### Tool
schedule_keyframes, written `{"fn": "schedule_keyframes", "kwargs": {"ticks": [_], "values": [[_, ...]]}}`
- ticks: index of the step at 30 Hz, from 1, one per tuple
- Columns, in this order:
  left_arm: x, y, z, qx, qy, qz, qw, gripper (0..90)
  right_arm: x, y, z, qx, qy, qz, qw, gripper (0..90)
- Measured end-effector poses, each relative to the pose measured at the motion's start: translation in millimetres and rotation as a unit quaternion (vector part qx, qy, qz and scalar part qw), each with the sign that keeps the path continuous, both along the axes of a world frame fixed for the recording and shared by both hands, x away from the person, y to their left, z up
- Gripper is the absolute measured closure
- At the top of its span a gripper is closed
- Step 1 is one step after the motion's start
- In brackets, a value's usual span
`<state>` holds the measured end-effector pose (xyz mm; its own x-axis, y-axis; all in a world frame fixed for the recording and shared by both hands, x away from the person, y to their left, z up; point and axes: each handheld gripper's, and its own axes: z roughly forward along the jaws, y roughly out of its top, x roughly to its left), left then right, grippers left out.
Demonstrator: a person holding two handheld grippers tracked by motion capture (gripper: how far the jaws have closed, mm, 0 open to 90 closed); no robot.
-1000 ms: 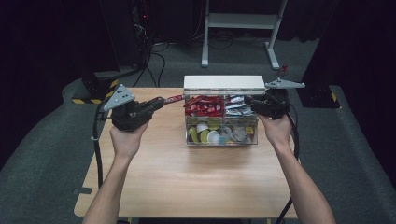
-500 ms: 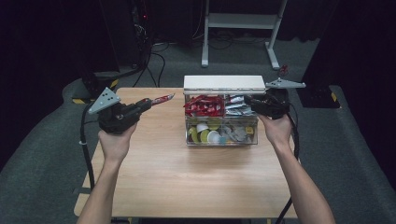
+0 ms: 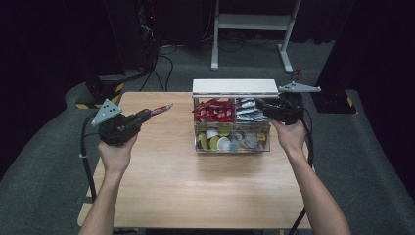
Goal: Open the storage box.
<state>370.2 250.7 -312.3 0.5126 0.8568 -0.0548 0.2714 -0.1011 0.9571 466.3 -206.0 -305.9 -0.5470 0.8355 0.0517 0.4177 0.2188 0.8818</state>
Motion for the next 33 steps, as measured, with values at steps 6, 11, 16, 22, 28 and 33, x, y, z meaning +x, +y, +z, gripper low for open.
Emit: {"fn": "schedule_keyframes", "kwargs": {"ticks": [6,11,16,22,28,33], "values": [[2.6,1.5,-17.3,0.013,0.013,0.008,0.9998,85.0,-0.3,0.2,-0.2,-0.001,-0.001,0.0,1.0,57.2],[8.2,4.9,-30.8,0.009,0.03,0.015,0.9994,85.0,-0.3,0.3,0.0,-0.003,0.001,0.0,1.0,57.2],[12.4,4.7,-42.2,0.005,0.039,0.017,0.9991,85.0,-0.4,0.5,-0.1,-0.003,-0.001,-0.001,1.0,57.2],[17.4,-0.6,-55.0,0.021,0.048,0.024,0.9983,85.0,-1.0,1.0,-0.2,-0.009,-0.003,-0.001,1.0,57.0],[25.1,-7.0,-71.4,0.02,0.061,0.025,0.9976,84.9,-1.6,0.8,-0.1,-0.008,-0.003,-0.002,1.0,56.9],[30.1,-10.9,-79.7,0.022,0.065,0.029,0.9972,84.8,-1.7,0.4,0.3,-0.008,-0.002,0.0,1.0,56.9]]}}
